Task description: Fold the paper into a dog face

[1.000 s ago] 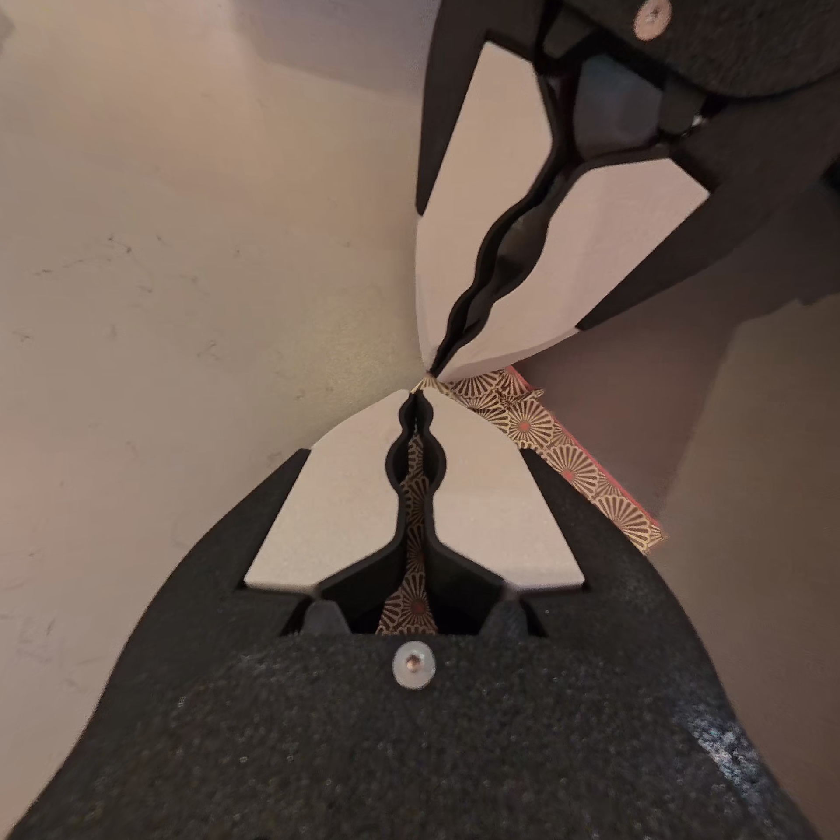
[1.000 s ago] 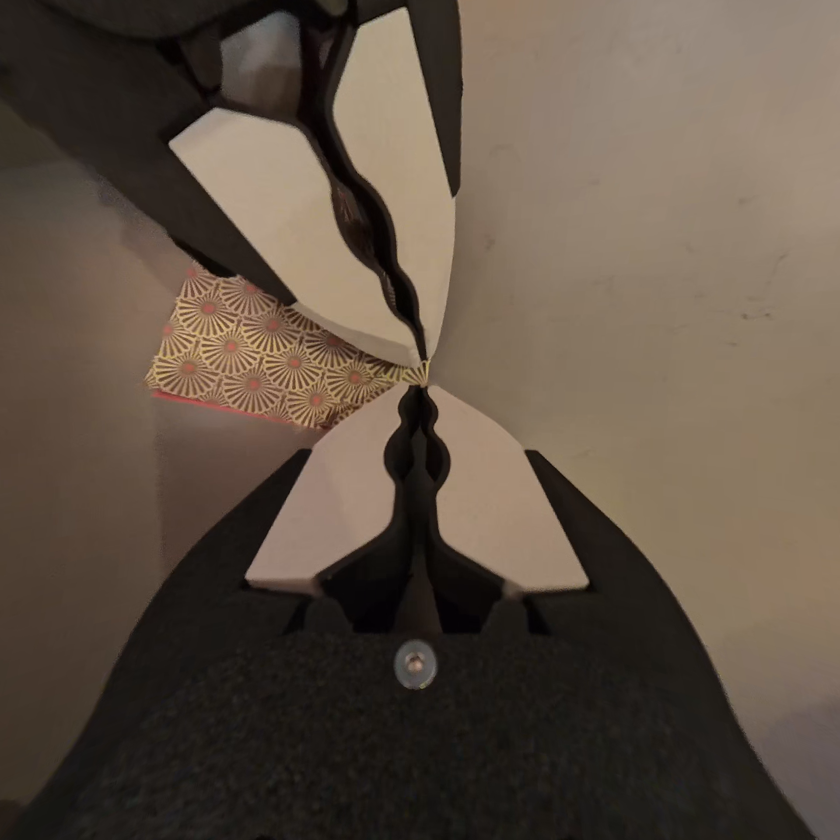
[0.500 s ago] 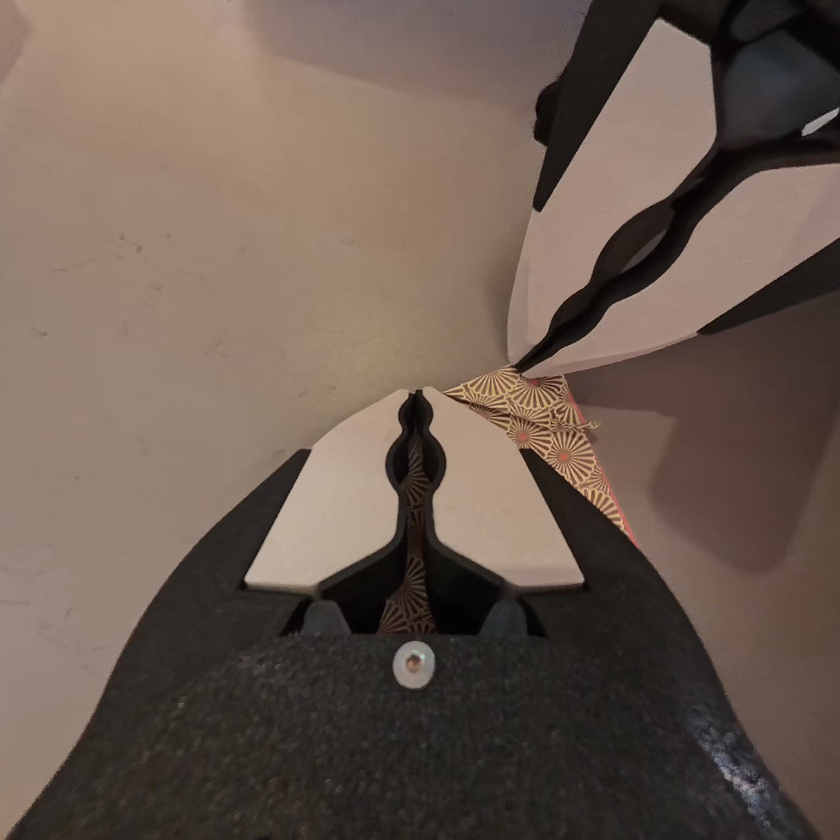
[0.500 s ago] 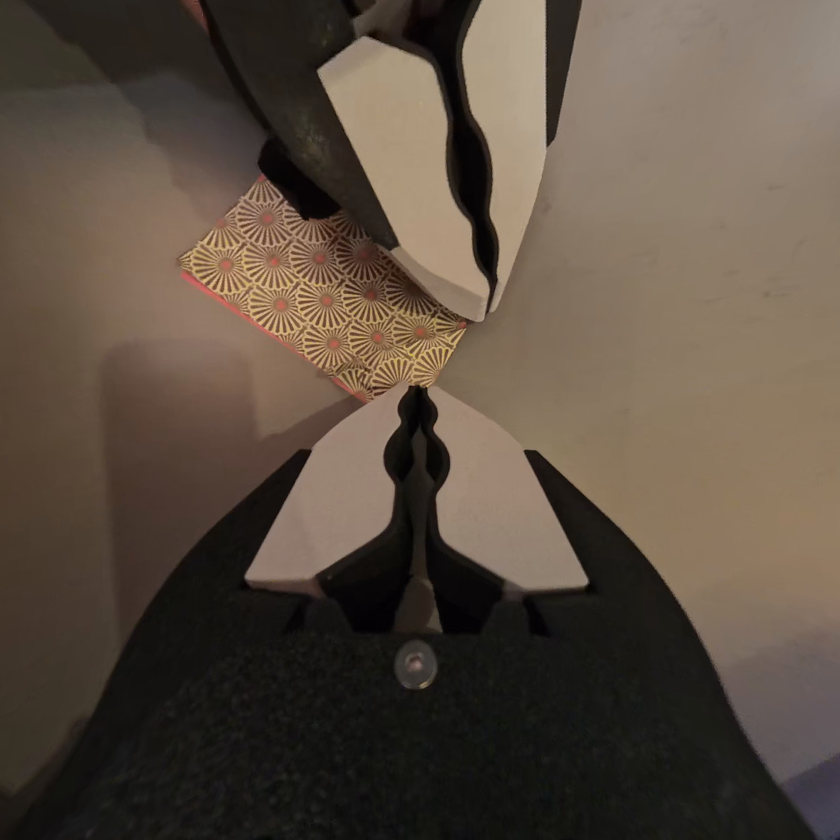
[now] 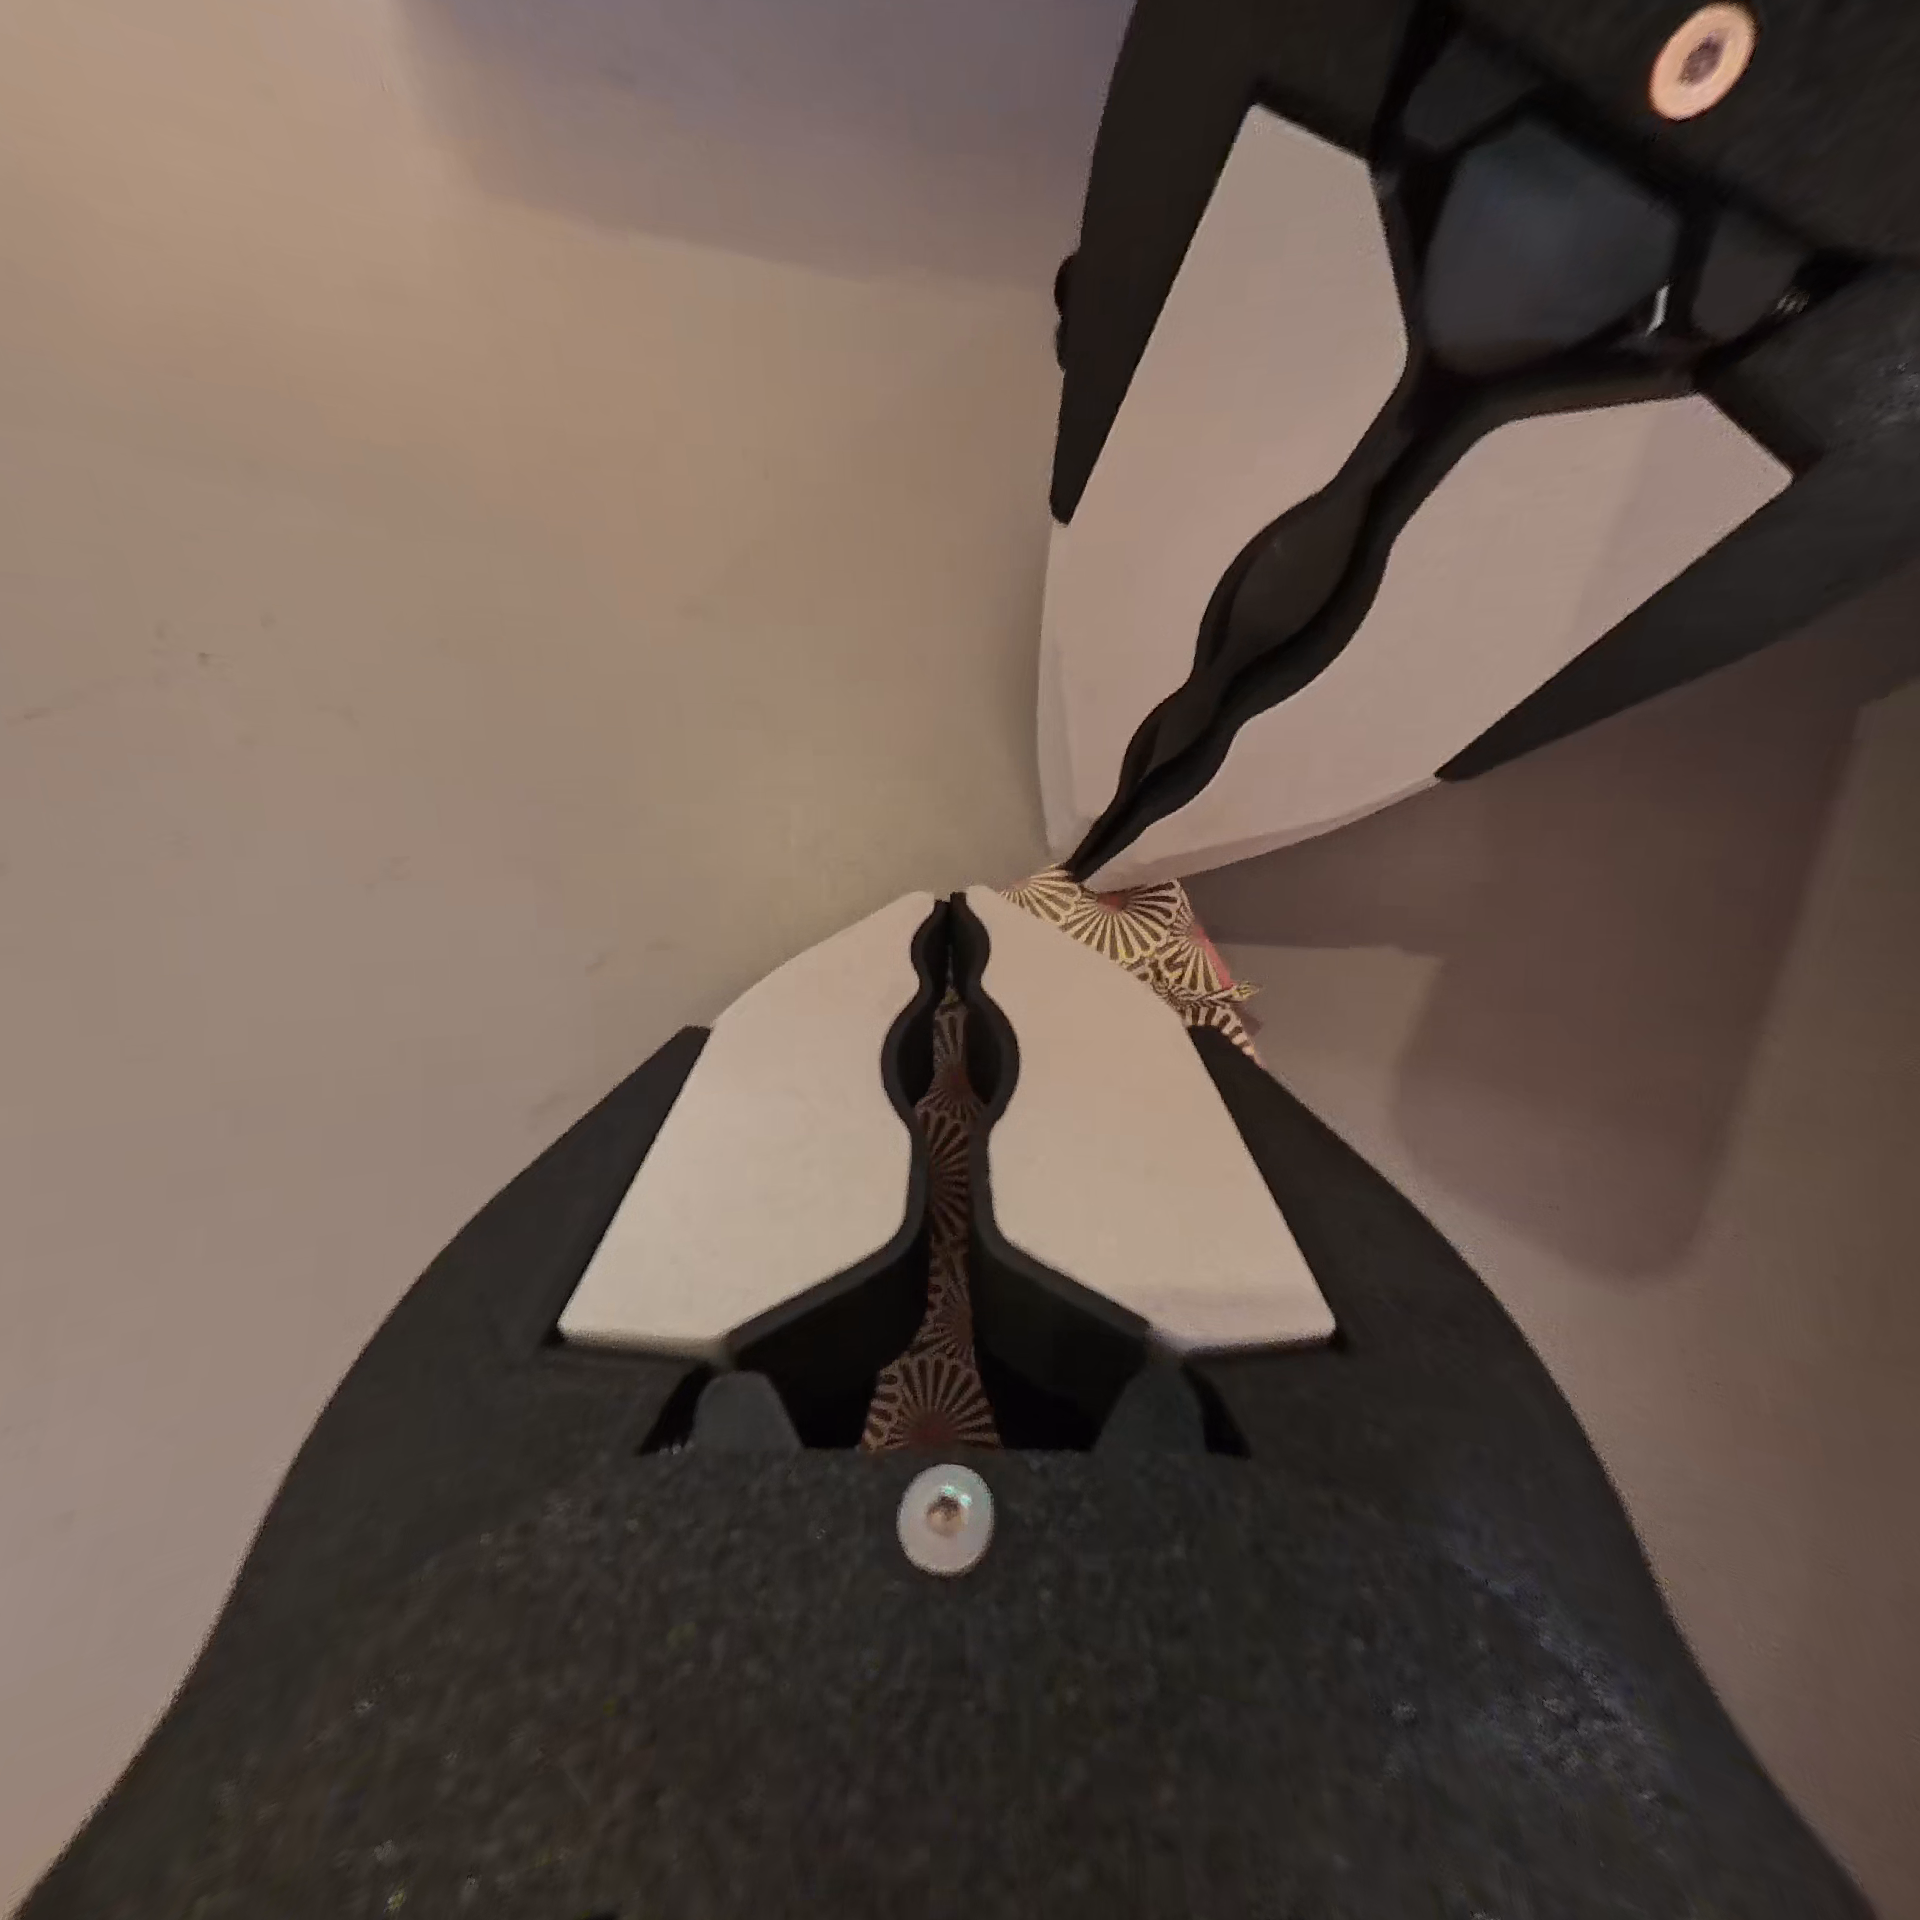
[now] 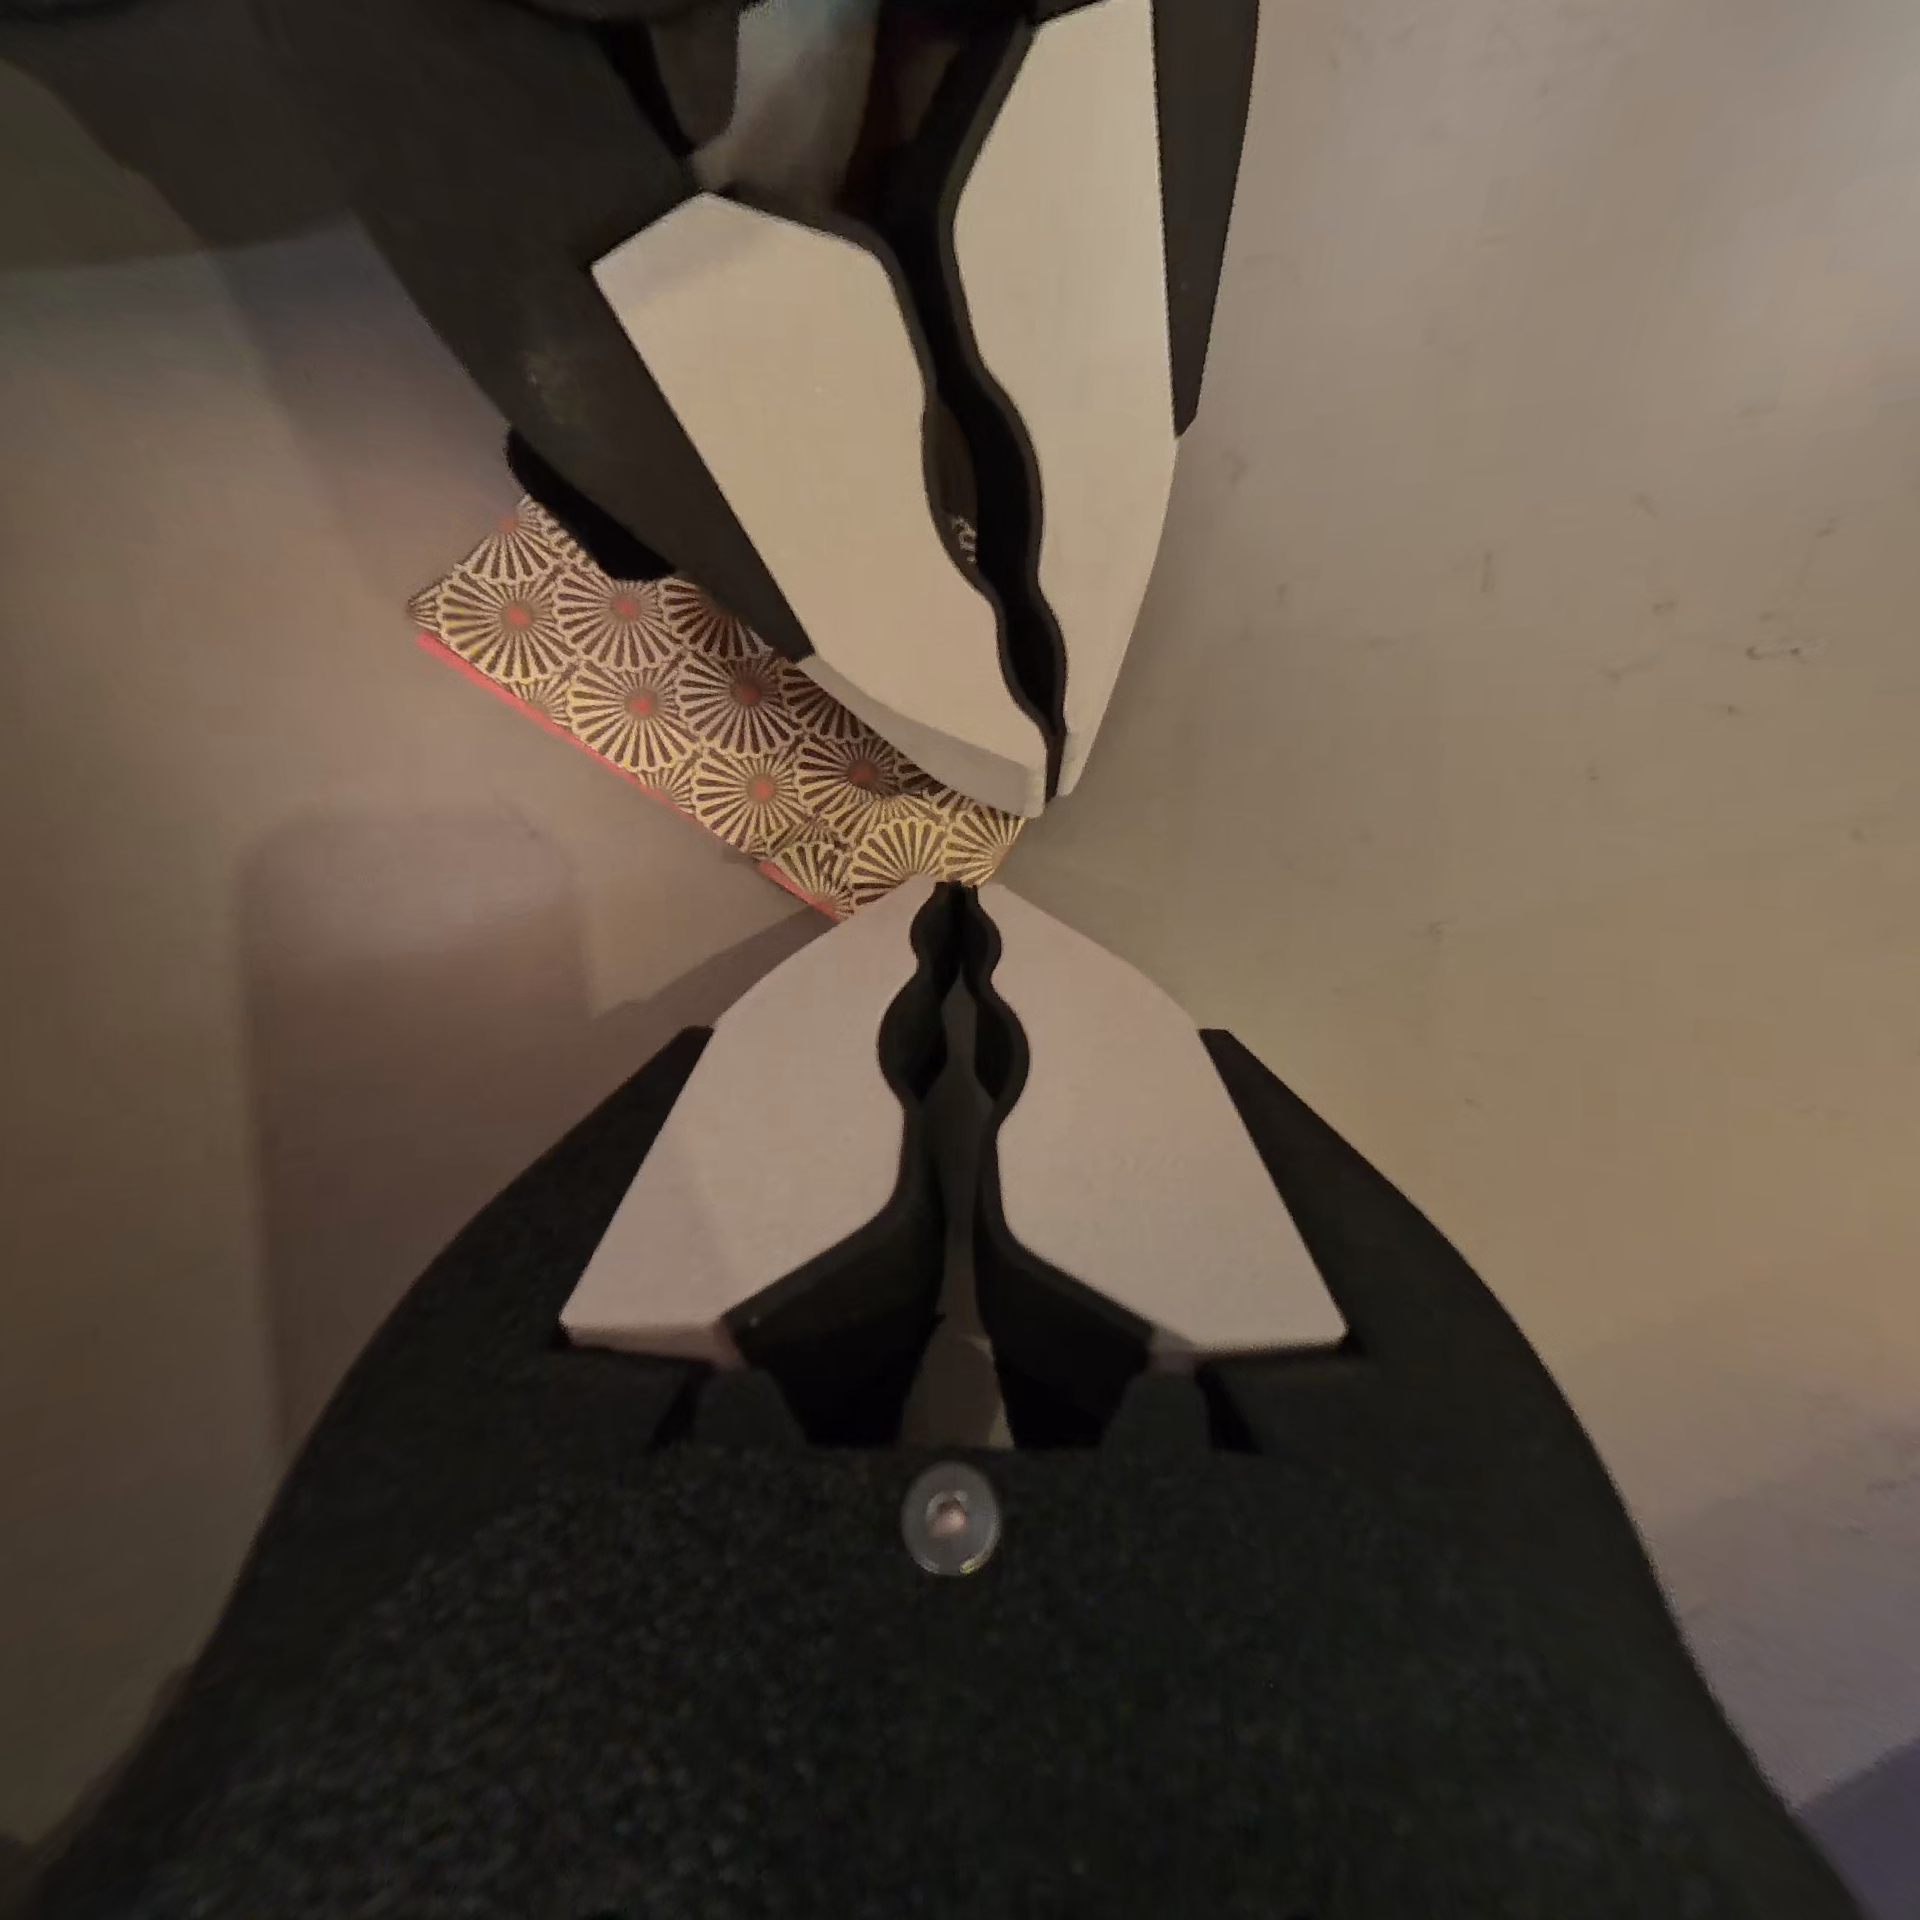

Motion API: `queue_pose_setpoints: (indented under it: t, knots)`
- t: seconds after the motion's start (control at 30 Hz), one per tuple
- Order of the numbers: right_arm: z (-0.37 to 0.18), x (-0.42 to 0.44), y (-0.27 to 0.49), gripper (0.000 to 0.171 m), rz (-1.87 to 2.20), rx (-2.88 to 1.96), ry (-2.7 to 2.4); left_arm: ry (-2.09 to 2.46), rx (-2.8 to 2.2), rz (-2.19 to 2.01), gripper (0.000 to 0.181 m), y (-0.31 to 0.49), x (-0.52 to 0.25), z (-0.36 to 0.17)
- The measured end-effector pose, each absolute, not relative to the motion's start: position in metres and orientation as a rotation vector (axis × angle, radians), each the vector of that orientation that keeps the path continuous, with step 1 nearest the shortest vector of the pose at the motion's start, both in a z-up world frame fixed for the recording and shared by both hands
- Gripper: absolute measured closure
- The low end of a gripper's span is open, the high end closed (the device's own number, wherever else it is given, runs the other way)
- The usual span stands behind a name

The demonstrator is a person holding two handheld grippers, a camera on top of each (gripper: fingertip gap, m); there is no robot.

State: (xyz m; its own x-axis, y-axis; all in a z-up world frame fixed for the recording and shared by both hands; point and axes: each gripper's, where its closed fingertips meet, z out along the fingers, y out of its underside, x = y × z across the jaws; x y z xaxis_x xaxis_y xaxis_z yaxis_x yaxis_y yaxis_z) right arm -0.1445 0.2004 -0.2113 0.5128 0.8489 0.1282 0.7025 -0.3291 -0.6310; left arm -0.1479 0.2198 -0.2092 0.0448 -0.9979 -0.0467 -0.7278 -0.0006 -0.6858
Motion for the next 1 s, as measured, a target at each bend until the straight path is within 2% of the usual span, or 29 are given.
queue_pose_setpoints:
  t: [0.4, 0.57, 0.77, 1.0]
  knots:
    - [-0.211, -0.128, 0.185, 0.171, 0.275, -2.187, -1.215, 1.731, -1.789, -0.622, 0.181, 0.22, -0.148, -0.21]
    - [-0.179, -0.148, 0.195, 0.171, 0.45, -2.123, -1.102, 1.734, -1.786, -0.608, 0.181, 0.22, -0.148, -0.21]
    - [-0.211, -0.148, 0.193, 0.171, 0.371, -2.209, -1.192, 1.73, -1.79, -0.619, 0.181, 0.22, -0.148, -0.21]
    - [-0.211, -0.136, 0.179, 0.171, 0.342, -2.241, -1.181, 1.723, -1.799, -0.639, 0.181, 0.22, -0.148, -0.21]
